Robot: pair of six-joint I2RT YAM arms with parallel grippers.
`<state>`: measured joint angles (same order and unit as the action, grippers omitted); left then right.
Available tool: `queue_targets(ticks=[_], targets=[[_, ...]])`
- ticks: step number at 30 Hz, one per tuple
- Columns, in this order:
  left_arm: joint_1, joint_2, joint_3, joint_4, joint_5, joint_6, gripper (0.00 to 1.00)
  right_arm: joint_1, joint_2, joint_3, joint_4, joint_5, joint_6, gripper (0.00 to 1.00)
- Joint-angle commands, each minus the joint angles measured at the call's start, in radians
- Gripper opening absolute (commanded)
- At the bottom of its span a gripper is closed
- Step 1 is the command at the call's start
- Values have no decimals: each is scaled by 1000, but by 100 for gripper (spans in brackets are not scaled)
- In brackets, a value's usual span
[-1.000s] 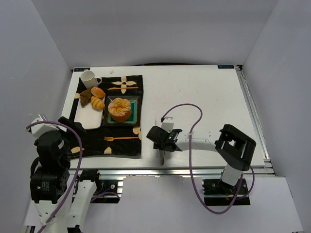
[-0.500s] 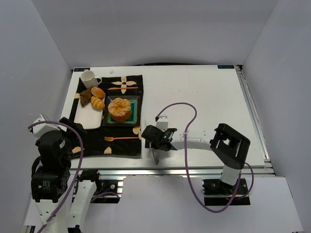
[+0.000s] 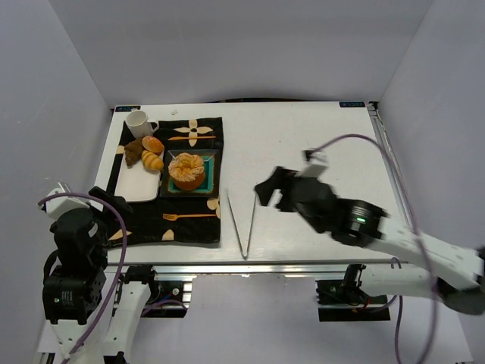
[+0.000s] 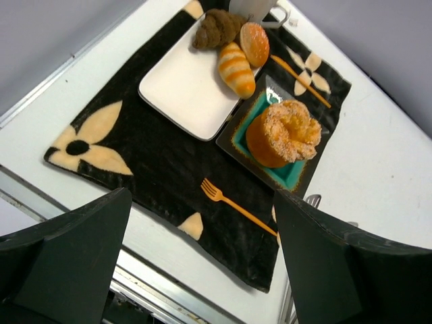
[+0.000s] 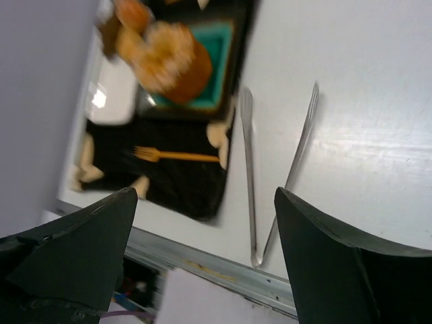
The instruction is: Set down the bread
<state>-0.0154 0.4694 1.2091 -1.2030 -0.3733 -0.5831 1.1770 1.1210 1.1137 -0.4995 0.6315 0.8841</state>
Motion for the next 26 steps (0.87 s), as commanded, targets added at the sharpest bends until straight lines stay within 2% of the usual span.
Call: queue_targets(ticks=[1,2,5,8,13,20,26], targets=[[-3,-3,67,-44,-30,19,98,1,-208,-103,-154,137,1,89],[-3,-5,70,-53,-32,19,98,1,-310,-157,-174,152,4,89],[-3,-18,64,-56,-32,14,98,1,-476,-234,-247,149,59,89],[-3,-25,37,-47,-21,6,98,0,-561,-253,-272,149,50,89],[-3,-29,15,-15,5,-6,98,1,-566,-224,-372,206,73,89],[-3,-35,-6,5,11,-21,98,1,-589,-221,-427,215,90,89],[-3,-63,0,25,-26,-28,98,0,-635,-244,-378,237,56,89]])
